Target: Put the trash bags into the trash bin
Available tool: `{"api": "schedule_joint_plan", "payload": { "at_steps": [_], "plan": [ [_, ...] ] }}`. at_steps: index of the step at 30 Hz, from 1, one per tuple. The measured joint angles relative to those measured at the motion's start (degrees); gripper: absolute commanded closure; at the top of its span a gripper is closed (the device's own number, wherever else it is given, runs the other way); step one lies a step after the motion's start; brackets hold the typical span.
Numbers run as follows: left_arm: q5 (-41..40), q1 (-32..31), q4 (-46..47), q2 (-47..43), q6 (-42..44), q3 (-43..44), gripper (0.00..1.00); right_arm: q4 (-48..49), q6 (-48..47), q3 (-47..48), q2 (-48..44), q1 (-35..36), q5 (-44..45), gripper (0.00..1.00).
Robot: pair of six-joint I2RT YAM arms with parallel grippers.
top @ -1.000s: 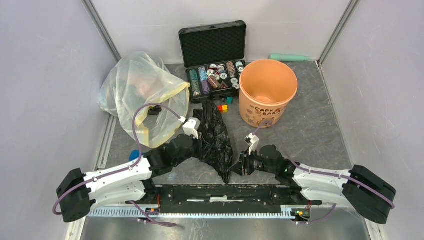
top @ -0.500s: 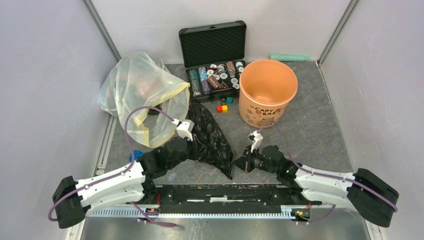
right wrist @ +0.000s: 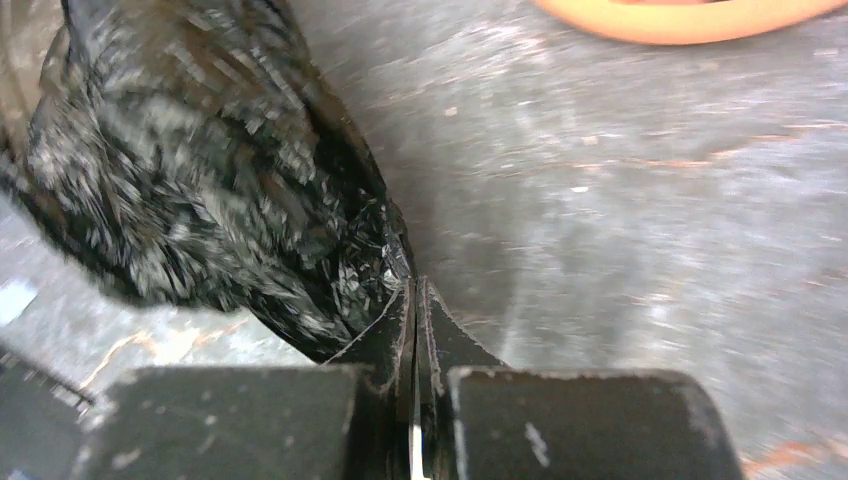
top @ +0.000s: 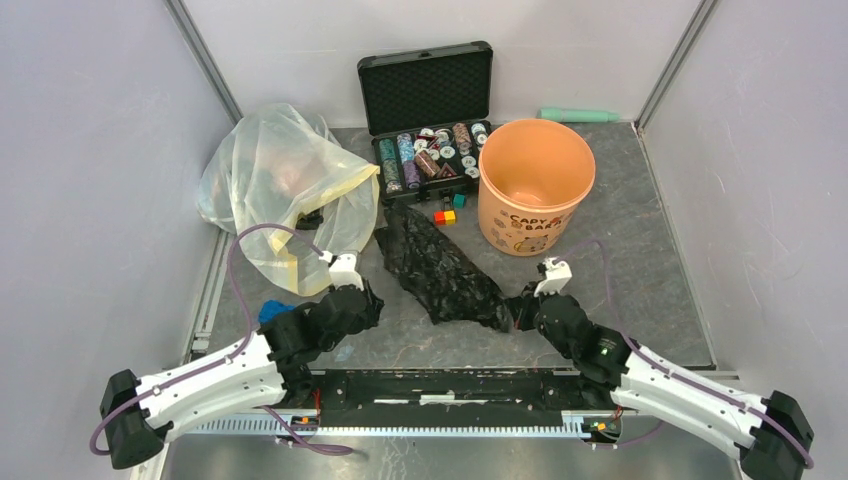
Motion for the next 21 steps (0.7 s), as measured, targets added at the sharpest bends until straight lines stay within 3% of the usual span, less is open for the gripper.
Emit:
{"api": "schedule_joint_plan", "payload": {
  "at_steps": [6, 10, 11, 13, 16, 21],
  "plan": [
    [-6.5, 0.1, -8.0, -1.2, -3.7, 0.0, 0.68, -11.7, 1.7, 0.7, -7.1, 0.0, 12.5, 1.0],
    [-6.3, 0.1, -8.1, -1.9, -3.7, -0.1, 0.32, -13.4, 1.1, 0.7, -8.2, 0.0, 13.4, 1.0],
    [-4.7, 0.2, -6.1, -2.5, -3.0, -0.5, 0.23, -13.2, 0.7, 0.7, -8.1, 0.0, 12.8, 1.0],
    [-0.1, 0.2, -0.6, -3.3, -2.2, -1.9, 0.15, -12.4, -0.2, 0.7, -7.7, 0.0, 11.3, 1.0],
    [7.2, 0.3, 8.6, -2.8, -2.2, -4.6, 0.08, -10.1, -1.7, 0.7, -6.7, 0.0, 7.6, 1.0],
    [15.2, -0.9, 20.5, 6.7, -2.2, -4.5, 0.0, -5.0, -4.4, 0.7, -5.3, 0.0, -0.1, 1.0]
  ]
}}
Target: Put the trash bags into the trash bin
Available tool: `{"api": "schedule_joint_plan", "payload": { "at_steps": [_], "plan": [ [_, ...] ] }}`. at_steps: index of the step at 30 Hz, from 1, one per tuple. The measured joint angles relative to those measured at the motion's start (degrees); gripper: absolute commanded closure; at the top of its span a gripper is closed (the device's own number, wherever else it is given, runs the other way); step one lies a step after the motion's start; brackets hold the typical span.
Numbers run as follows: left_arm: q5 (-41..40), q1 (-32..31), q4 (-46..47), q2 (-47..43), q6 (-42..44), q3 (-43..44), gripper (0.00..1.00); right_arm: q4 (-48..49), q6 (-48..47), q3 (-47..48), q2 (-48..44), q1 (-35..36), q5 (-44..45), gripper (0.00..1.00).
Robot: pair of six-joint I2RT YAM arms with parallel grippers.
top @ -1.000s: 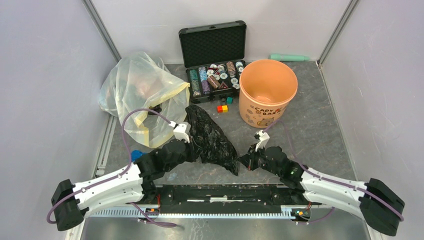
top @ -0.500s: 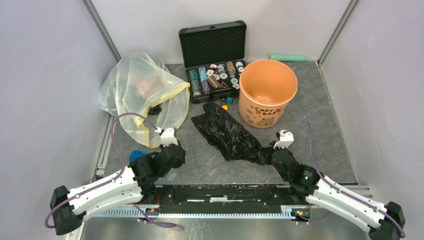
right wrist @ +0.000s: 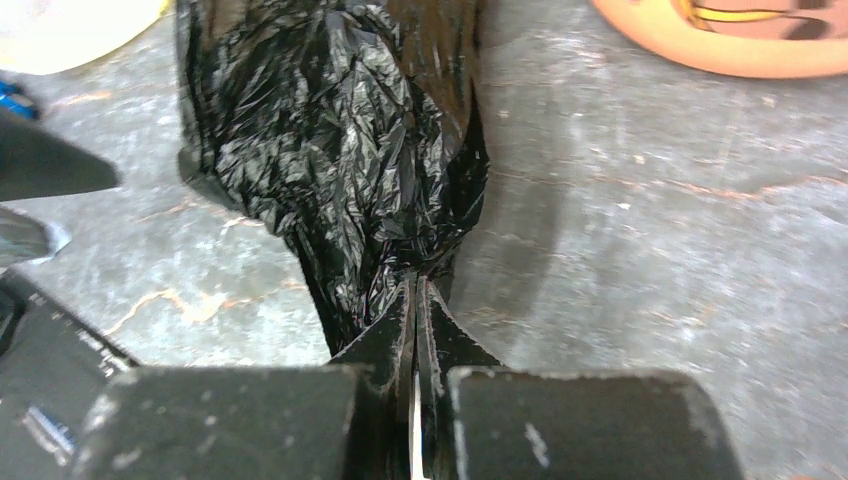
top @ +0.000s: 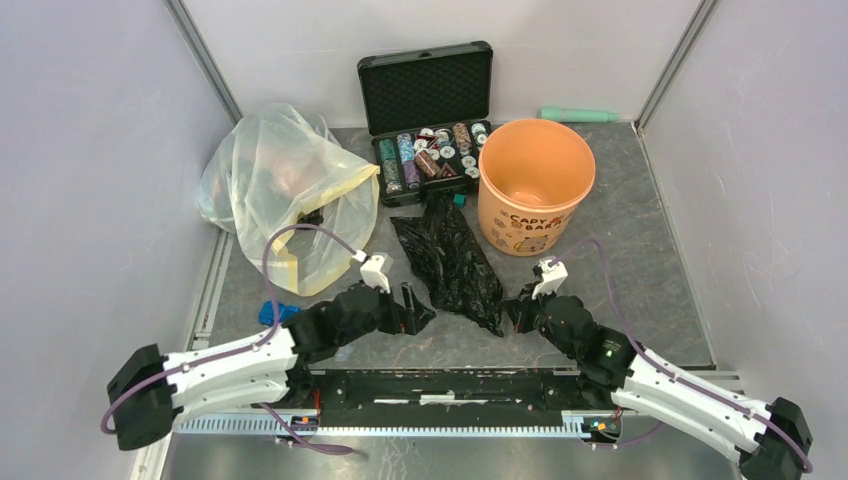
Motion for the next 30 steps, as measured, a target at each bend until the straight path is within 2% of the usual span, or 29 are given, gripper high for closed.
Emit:
{"api": "schedule_joint_plan", "payload": {
  "at_steps": [6, 11, 16, 21, 26, 27, 30],
  "plan": [
    [-0.2, -2.5, 2.4, 10.9, 0.7, 6.1, 0.02, 3.9, -2.6, 0.0, 1.7, 0.0, -6.7, 1.0],
    [-7.2, -2.7, 0.9, 16.6, 1.4, 12.3, 0.16, 5.4, -3.8, 0.0, 2.0, 0.0, -9.8, 1.0],
    [-14.0, -2.7, -1.9, 21.9, 1.4, 15.3, 0.27, 6.1, -4.2, 0.0, 1.8, 0.0, -11.0, 1.0],
    [-16.4, -2.7, -3.7, 25.8, 1.4, 15.8, 0.5, 6.3, -4.4, 0.0, 1.3, 0.0, -11.4, 1.0],
    [-19.5, -1.4, -7.6, 27.6, 1.4, 17.0, 0.84, 4.3, -4.3, 0.2, 0.3, 0.0, -10.0, 1.0],
    [-19.9, -0.4, -8.7, 27.6, 1.4, 17.0, 0.88, 2.4, -4.1, 0.6, -0.2, 0.0, -8.4, 1.0],
    [-20.6, 4.0, -11.4, 27.3, 1.4, 16.8, 0.9, -2.8, -3.3, 2.3, -1.6, 0.0, -2.9, 1.0]
  ]
}}
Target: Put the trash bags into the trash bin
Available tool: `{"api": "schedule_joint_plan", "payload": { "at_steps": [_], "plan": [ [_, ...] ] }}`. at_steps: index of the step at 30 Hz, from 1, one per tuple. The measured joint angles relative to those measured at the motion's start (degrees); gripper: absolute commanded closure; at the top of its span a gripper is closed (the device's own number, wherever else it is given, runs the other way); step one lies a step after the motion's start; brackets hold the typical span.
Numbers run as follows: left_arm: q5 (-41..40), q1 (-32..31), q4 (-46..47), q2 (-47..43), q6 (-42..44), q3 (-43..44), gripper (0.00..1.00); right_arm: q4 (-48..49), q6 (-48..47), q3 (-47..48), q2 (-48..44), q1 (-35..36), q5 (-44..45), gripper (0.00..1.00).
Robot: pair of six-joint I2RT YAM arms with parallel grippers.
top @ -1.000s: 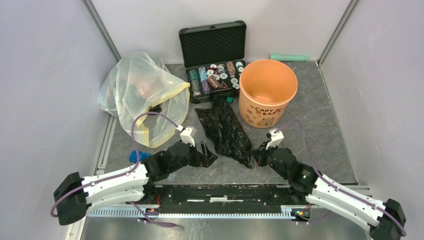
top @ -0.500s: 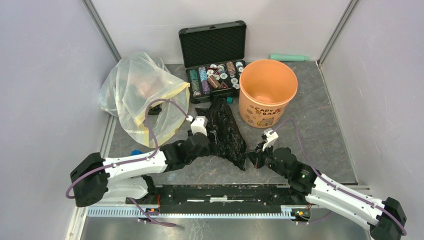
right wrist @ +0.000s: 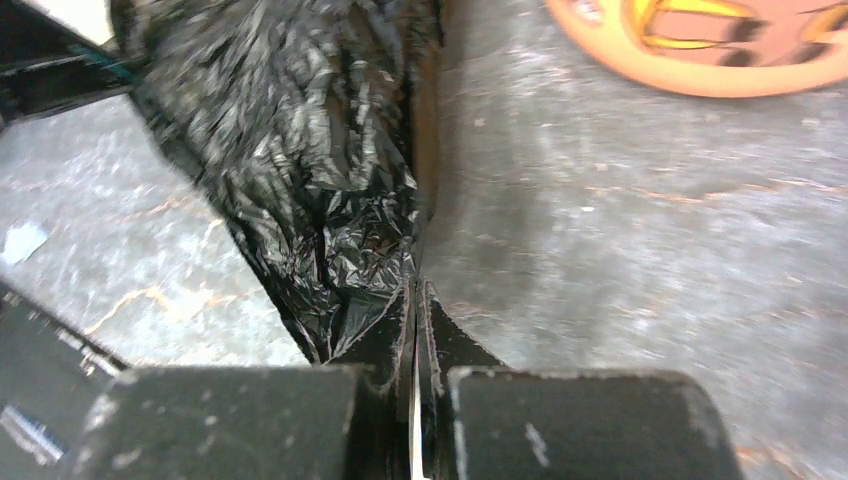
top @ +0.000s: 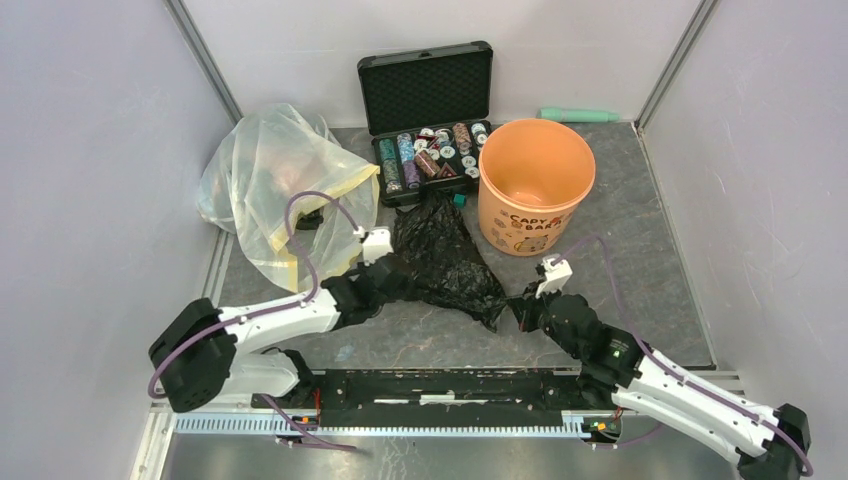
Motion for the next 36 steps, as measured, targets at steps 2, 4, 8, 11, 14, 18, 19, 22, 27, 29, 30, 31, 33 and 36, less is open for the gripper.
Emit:
{"api": "schedule_joint_plan", "payload": {
  "at_steps": [2, 4, 8, 11, 14, 18, 19, 22, 27, 29, 30, 31, 33, 36],
  "plan": [
    [-0.2, 3.3, -1.0, -2.0, 0.0, -1.6, 0.9, -4.1, 0.7, 1.4, -1.4, 0.0, 4.7, 1.0],
    [-0.3, 6.1, -2.1, -5.7, 0.0, -3.9, 0.89, -7.7, 1.4, 2.5, -3.1, 0.0, 8.8, 1.0],
    [-0.7, 9.0, -4.7, -14.7, 0.0, -7.9, 0.89, -13.6, 3.4, 4.4, -5.1, 0.0, 15.9, 1.0],
    [-1.4, 10.4, -6.5, -18.7, 0.0, -8.6, 0.89, -17.2, 6.1, 5.2, -5.5, 0.0, 20.9, 1.0],
    [-2.7, 12.2, -9.7, -21.4, -0.8, -8.6, 0.89, -21.2, 9.9, 5.6, -5.6, 0.0, 25.7, 1.0],
    [-3.8, 13.3, -12.0, -28.3, -2.2, -10.8, 0.88, -24.6, 13.0, 5.6, -7.0, 0.0, 29.7, 0.81],
    [-2.9, 13.4, -11.1, -30.6, -2.1, -12.0, 0.88, -24.1, 12.0, 5.6, -7.6, 0.0, 29.2, 0.66],
    [1.2, 13.4, -8.0, -36.5, -1.4, -15.3, 0.87, -18.9, 7.4, 5.2, -9.0, -0.1, 23.6, 0.49],
    [5.4, 13.4, -5.9, -38.9, -1.2, -16.4, 0.88, -8.2, 0.5, 3.5, -5.9, 0.0, 10.1, 0.44],
    [6.2, 13.4, -5.9, -38.6, -1.2, -16.4, 0.88, -5.5, -1.3, 3.4, -1.5, 0.0, 6.1, 0.46],
    [6.3, 13.4, -5.9, -38.3, -1.1, -16.4, 0.88, -4.3, -2.0, 3.4, 1.2, 0.0, 4.4, 0.47],
    [6.4, 13.4, -5.9, -38.0, -1.2, -16.4, 0.88, -3.5, -2.6, 3.4, 3.9, 0.0, 3.1, 0.48],
    [6.5, 13.4, -6.1, -37.7, -1.1, -16.4, 0.88, -2.2, -3.3, 3.4, 9.1, 0.0, 0.9, 0.48],
    [6.6, 13.4, -6.3, -37.2, -1.1, -16.4, 0.89, -1.0, -3.6, 3.2, 14.9, 0.0, -0.7, 0.44]
  ]
}}
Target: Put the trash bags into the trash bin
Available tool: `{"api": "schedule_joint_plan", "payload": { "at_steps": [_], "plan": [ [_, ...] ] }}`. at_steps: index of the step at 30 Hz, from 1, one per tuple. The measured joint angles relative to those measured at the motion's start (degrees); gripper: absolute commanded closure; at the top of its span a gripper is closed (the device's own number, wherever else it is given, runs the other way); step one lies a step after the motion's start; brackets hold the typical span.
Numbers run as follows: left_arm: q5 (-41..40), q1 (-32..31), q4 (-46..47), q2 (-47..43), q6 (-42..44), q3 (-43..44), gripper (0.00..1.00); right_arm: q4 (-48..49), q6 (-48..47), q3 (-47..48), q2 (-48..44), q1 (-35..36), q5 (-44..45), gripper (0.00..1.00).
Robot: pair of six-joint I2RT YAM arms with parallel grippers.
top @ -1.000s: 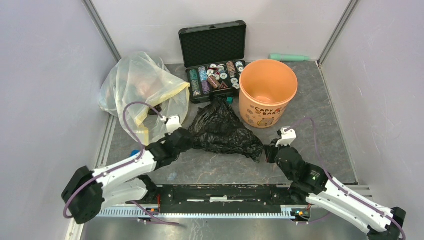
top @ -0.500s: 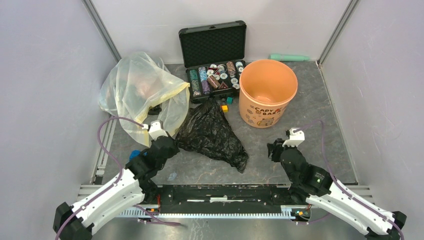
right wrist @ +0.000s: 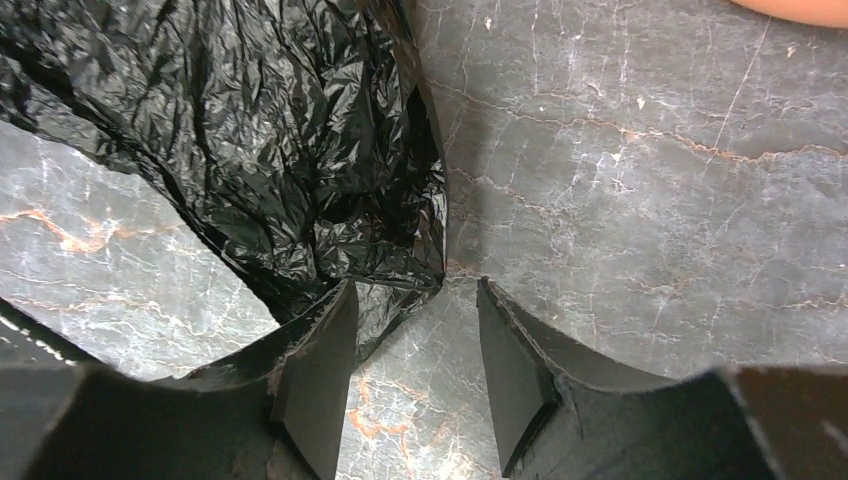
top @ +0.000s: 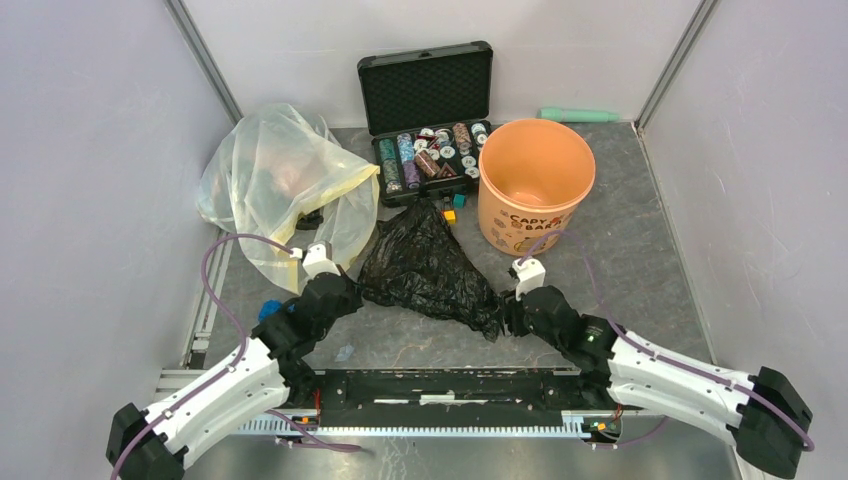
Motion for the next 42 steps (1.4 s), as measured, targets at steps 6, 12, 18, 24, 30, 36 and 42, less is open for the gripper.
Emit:
{"api": "schedule_joint_plan", "payload": {
  "at_steps": [6, 12, 18, 24, 30, 36, 42],
  "plan": [
    [-0.3, 0.0, -0.6, 1.3, 0.0, 0.0, 0.89, 5.4, 1.6, -3.2, 2.0, 0.0, -0.4, 0.41],
    [-1.0, 0.0, -2.0, 5.0, -0.1, 0.0, 0.9, 10.8, 3.7, -6.0, 2.0, -0.6, -1.0, 0.39],
    [-1.1, 0.3, -2.1, 7.2, -0.1, 0.0, 0.92, 17.6, 6.0, -7.9, 4.5, -2.1, -4.6, 0.55],
    [-1.1, 1.2, -1.8, 7.4, -0.1, 0.0, 0.94, 21.2, 8.6, -9.4, 6.0, -2.8, -9.2, 1.0],
    [-1.6, 3.5, -1.9, 4.0, -0.1, 0.0, 0.98, 14.8, 10.7, -9.4, -2.8, -3.4, -3.6, 1.0],
    [-2.0, 6.7, -1.8, 2.4, -0.1, 0.0, 0.98, 3.1, 13.7, -8.9, -15.7, -3.7, 7.6, 1.0],
    [-1.8, 8.3, -1.8, 2.5, -0.1, -0.1, 0.98, -5.2, 16.3, -7.8, -21.5, -3.8, 14.8, 1.0]
  ]
}}
